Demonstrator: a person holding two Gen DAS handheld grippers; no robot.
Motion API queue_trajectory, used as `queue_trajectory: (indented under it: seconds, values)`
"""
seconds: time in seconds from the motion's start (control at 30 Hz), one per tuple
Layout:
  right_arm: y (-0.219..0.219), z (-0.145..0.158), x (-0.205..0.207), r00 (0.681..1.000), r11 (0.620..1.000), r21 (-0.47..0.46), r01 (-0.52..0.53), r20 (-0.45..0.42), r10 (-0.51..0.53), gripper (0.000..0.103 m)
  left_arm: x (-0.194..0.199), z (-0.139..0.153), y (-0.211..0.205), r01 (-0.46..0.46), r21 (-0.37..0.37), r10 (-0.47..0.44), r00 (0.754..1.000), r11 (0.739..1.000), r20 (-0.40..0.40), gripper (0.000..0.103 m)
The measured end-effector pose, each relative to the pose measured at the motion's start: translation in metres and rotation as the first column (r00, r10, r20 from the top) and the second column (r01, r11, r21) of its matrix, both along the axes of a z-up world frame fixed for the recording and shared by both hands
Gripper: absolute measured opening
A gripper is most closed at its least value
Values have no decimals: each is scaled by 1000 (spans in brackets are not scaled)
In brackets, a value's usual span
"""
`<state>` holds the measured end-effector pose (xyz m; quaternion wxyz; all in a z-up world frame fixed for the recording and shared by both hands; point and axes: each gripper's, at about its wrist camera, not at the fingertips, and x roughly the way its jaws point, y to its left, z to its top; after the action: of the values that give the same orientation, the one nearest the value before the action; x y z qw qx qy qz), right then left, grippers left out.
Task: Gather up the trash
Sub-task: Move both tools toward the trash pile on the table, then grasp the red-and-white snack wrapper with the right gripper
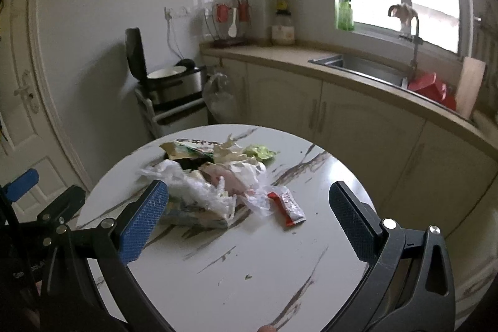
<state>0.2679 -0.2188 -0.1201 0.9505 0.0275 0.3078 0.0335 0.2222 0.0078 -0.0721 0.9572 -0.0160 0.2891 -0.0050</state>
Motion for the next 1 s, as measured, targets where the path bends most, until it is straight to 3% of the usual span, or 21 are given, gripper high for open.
queue_trajectory:
  seconds: [0.3, 0.57, 0.87, 0.93, 1.0]
  values:
    - [-25, -48, 51, 989, 1000, -10, 20, -147, -22, 103, 49, -34, 7, -2, -10, 0, 985, 1000, -170, 102]
    - [-39, -97, 80, 960, 1000, -6, 18, -280, -19, 96, 75, -56, 12, 7, -7, -9, 964, 1000, -266, 102]
    - [-43, -133, 115, 931, 1000, 0, -3, -365, 3, 92, 99, -61, 15, 14, -10, -16, 956, 1000, -294, 102]
    - [-42, -142, 123, 921, 1000, -13, -16, -389, 10, 78, 102, -62, 14, 13, -17, -18, 955, 1000, -298, 102]
    - [-44, -149, 127, 912, 999, -12, -34, -410, 26, 72, 102, -63, 15, 13, -20, -18, 954, 1000, -299, 102]
